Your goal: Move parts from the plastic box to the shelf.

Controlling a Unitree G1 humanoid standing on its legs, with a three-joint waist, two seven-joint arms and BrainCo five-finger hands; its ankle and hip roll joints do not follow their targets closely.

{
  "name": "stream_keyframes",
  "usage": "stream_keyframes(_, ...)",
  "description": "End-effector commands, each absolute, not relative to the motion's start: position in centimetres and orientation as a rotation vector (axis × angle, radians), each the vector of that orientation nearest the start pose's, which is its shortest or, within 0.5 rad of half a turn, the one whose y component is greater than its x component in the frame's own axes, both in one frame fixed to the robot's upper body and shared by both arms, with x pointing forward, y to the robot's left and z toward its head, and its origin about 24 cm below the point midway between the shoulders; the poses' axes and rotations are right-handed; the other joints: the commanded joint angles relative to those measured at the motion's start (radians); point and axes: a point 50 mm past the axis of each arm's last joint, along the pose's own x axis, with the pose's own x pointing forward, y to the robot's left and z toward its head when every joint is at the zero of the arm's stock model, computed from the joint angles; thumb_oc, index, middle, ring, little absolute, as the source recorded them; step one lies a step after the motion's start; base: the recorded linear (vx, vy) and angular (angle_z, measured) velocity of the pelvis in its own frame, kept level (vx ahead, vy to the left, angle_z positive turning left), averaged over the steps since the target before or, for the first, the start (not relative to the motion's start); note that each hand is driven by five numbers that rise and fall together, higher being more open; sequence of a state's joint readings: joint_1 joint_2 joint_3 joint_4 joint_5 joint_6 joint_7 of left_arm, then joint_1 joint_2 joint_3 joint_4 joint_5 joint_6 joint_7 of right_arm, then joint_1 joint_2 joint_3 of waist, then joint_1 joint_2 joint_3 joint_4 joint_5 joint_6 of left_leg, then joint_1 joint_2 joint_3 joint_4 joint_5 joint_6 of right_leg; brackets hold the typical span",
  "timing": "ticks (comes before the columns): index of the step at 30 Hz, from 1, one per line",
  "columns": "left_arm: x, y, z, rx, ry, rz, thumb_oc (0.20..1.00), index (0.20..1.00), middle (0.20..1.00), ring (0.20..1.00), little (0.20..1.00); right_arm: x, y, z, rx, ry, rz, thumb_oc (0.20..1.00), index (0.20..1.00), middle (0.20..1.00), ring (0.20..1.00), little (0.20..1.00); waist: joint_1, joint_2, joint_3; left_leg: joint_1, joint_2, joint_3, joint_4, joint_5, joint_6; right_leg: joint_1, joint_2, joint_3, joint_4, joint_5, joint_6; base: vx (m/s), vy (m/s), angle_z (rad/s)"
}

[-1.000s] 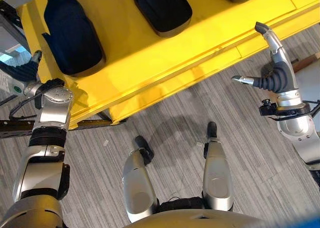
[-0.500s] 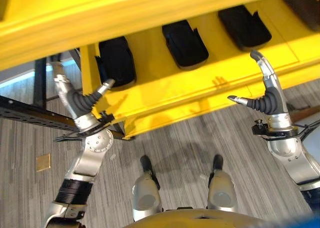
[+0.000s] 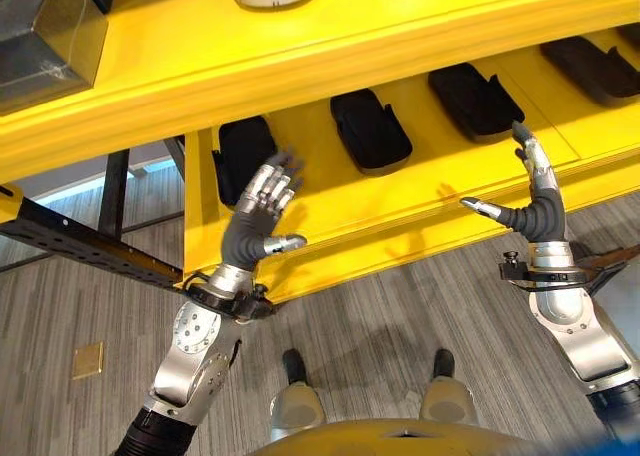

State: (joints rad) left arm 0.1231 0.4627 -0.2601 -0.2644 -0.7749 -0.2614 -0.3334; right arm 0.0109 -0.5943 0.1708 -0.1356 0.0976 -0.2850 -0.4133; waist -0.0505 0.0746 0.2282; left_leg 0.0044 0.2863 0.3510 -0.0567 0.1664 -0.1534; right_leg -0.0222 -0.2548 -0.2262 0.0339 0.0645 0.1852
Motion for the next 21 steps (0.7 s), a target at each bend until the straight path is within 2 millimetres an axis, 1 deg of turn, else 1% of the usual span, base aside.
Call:
stream_keyframes(1,21.4,15.6,10.3,-0.33,-0.357,-0.713,1.0,1.0,1.0,1.0,1.0,24.0,-20.1,13.4,-0.252,-0.546,-0.044,1.0,1.0,1.0,1.0,1.0,0.006,-0.045,0.007,0.017,0.057,-0.043,0.005,-0.001,-0.03,0.026,0.023,-0.057,0.075,-0.085,-0.042,0.01,-0.009,-0.09)
stream_keyframes(4,21.2,16.3,9.3,-0.379,-0.33,-0.693,1.0,1.0,1.0,1.0,1.0,24.2,-20.5,12.4,-0.234,-0.479,-0.025,1.0,1.0,1.0,1.0,1.0,0.006,-0.053,-0.002,0.038,0.052,-0.041,-0.004,-0.005,-0.026,0.048,0.027,-0.052,0.053,-0.077,-0.043,0.02,-0.021,-0.08)
stream_keyframes(5,21.0,16.6,9.3,-0.435,-0.368,-0.701,1.0,1.0,1.0,1.0,1.0,24.1,-20.7,12.0,-0.232,-0.458,-0.024,1.0,1.0,1.0,1.0,1.0,0.007,-0.058,-0.007,0.044,0.048,-0.042,-0.007,-0.008,-0.023,0.056,0.03,-0.051,0.044,-0.073,-0.045,0.04,-0.036,-0.03)
stream_keyframes(7,20.4,17.5,8.6,-0.378,-0.377,-0.677,1.0,1.0,1.0,1.0,1.0,23.9,-21.3,10.8,-0.168,-0.376,-0.013,1.0,1.0,1.0,1.0,1.0,0.011,-0.07,-0.019,0.055,0.04,-0.045,-0.016,-0.013,-0.018,0.069,0.032,-0.05,0.016,-0.057,-0.042,0.04,-0.033,0.05)
stream_keyframes(9,20.2,18.1,8.1,-0.38,-0.347,-0.654,1.0,1.0,1.0,1.0,1.0,23.6,-21.7,10.2,-0.121,-0.334,-0.007,1.0,1.0,1.0,1.0,1.0,0.013,-0.075,-0.025,0.06,0.034,-0.046,-0.021,-0.017,-0.017,0.077,0.032,-0.052,0.001,-0.049,-0.038,0.03,-0.006,0.13)
stream_keyframes(10,19.9,18.6,7.6,-0.36,-0.324,-0.639,1.0,1.0,1.0,1.0,1.0,23.1,-22.0,9.6,-0.073,-0.296,-0.01,1.0,1.0,1.0,1.0,1.0,0.013,-0.079,-0.032,0.065,0.029,-0.045,-0.027,-0.02,-0.015,0.083,0.031,-0.056,-0.013,-0.04,-0.034,0.04,0.011,0.11)
stream_keyframes(13,19.4,19.5,7.4,-0.339,-0.318,-0.601,1.0,1.0,1.0,1.0,1.0,22.4,-22.2,9.0,-0.03,-0.264,-0.006,1.0,1.0,1.0,1.0,1.0,0.015,-0.084,-0.041,0.071,0.022,-0.039,-0.031,-0.028,-0.013,0.094,0.027,-0.066,-0.04,-0.026,-0.027,0.03,0.028,0.07)
stream_keyframes(14,19.1,20.0,7.5,-0.31,-0.328,-0.571,1.0,1.0,1.0,1.0,1.0,22.0,-22.2,8.9,-0.045,-0.264,-0.007,1.0,1.0,1.0,1.0,1.0,0.016,-0.085,-0.047,0.073,0.016,-0.034,-0.031,-0.033,-0.011,0.099,0.027,-0.072,-0.057,-0.017,-0.025,0.04,0.041,0.03)
stream_keyframes(16,19.0,20.5,7.5,-0.31,-0.328,-0.541,1.0,1.0,1.0,1.0,1.0,21.7,-22.3,8.7,-0.037,-0.251,-0.011,1.0,1.0,1.0,1.0,1.0,0.016,-0.086,-0.052,0.077,0.009,-0.032,-0.031,-0.039,-0.008,0.106,0.028,-0.074,-0.075,-0.007,-0.023,0.05,0.032,0.0)
stream_keyframes(18,18.9,20.9,7.7,-0.289,-0.332,-0.522,1.0,1.0,1.0,1.0,1.0,21.6,-22.4,8.6,-0.039,-0.244,-0.016,1.0,1.0,1.0,1.0,1.0,0.017,-0.087,-0.059,0.08,0.002,-0.032,-0.031,-0.046,-0.006,0.111,0.023,-0.076,-0.095,0.007,-0.017,0.05,0.012,0.0)
stream_keyframes(19,18.9,21.2,7.7,-0.293,-0.329,-0.485,1.0,1.0,1.0,1.0,1.0,21.5,-22.4,8.5,-0.029,-0.232,-0.02,1.0,1.0,1.0,1.0,1.0,0.02,-0.088,-0.063,0.082,-0.002,-0.03,-0.031,-0.05,-0.005,0.114,0.018,-0.08,-0.108,0.018,-0.012,0.04,0.004,0.0)
stream_keyframes(21,18.9,21.4,7.7,-0.291,-0.326,-0.466,1.0,1.0,1.0,1.0,1.0,21.5,-22.3,8.4,-0.02,-0.221,-0.02,1.0,1.0,1.0,1.0,1.0,0.023,-0.089,-0.065,0.085,-0.004,-0.027,-0.031,-0.053,-0.005,0.115,0.016,-0.085,-0.114,0.022,-0.01,0.02,0.001,0.0)
